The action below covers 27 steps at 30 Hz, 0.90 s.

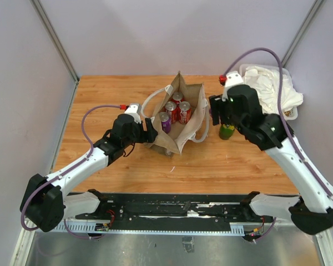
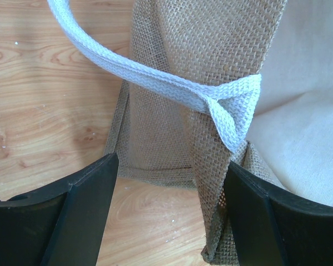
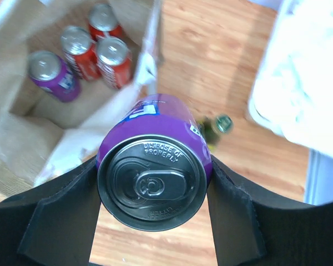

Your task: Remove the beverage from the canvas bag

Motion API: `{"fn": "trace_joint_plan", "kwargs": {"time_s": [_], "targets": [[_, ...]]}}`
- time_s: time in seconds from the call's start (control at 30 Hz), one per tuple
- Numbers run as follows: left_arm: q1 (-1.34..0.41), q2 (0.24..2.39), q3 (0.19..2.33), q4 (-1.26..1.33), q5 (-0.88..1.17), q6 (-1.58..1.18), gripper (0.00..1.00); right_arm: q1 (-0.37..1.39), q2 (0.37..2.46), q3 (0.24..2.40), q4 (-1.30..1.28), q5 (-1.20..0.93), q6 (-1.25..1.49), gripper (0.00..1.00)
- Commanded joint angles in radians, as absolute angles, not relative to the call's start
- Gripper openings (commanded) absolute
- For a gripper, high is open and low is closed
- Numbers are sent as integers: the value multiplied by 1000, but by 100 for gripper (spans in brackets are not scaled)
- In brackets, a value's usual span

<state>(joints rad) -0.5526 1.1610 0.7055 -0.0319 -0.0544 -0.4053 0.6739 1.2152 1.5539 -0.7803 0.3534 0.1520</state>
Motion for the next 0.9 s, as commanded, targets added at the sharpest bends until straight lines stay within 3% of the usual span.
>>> {"fn": "trace_joint_plan", "kwargs": {"time_s": [0.0, 0.33, 0.5, 0.87], "targets": [[-572, 1168, 676, -128, -26, -386, 80, 679, 1071, 1413, -856, 550, 244, 1], [-572, 1179, 679, -131, -34, -389, 80, 642, 867, 1018, -852, 504, 427, 1], [-572, 1189, 676, -122, -25, -396, 80, 601, 881, 912, -790, 492, 458, 1], [-572, 1193, 684, -122, -25, -395, 80, 436, 985, 816, -566, 256, 433, 1]]}}
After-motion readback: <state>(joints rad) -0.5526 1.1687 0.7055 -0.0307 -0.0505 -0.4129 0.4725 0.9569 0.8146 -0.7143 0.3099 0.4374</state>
